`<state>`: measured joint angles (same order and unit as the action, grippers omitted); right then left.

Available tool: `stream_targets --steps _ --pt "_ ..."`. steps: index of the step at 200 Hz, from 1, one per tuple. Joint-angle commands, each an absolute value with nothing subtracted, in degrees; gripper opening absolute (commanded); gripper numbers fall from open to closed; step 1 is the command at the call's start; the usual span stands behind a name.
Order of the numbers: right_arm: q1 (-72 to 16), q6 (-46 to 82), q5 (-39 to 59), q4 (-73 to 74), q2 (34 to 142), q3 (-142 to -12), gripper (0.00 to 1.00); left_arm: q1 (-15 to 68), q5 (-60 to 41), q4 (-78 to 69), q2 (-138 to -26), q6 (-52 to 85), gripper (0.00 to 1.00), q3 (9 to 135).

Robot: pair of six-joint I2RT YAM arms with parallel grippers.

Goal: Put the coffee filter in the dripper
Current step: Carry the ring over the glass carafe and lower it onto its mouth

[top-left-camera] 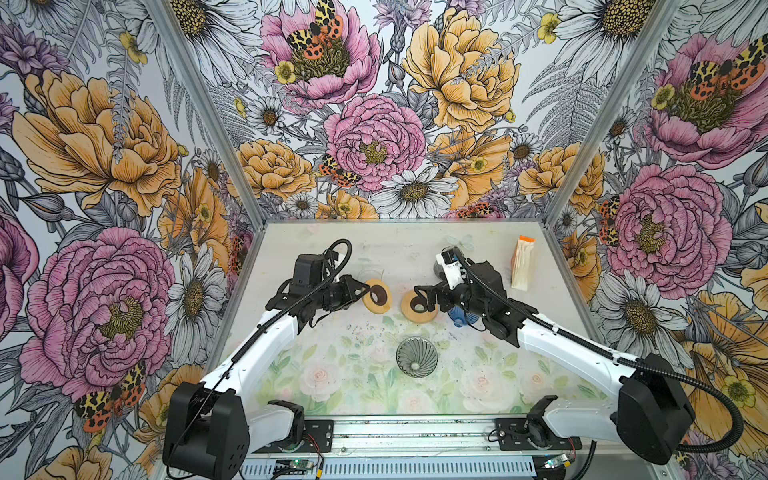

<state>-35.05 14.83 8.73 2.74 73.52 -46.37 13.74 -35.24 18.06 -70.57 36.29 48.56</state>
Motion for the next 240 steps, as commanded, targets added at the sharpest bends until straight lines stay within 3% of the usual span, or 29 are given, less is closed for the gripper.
stream_targets --steps 1,105,240 --pt "-35.67 16.34 7.57 6.68 73.14 -46.14 0.99 11.56 -39.31 8.18 -73.14 38.74 0.00 49.75" --pt "-37.07 16.05 6.59 5.69 74.54 -47.41 0.99 5.20 -44.55 -5.01 -84.80 43.96 0.00 53.04" --pt "-37.79 15.78 5.98 5.19 73.48 -47.33 0.99 2.77 -48.74 -14.14 -93.24 48.75 0.00 51.96"
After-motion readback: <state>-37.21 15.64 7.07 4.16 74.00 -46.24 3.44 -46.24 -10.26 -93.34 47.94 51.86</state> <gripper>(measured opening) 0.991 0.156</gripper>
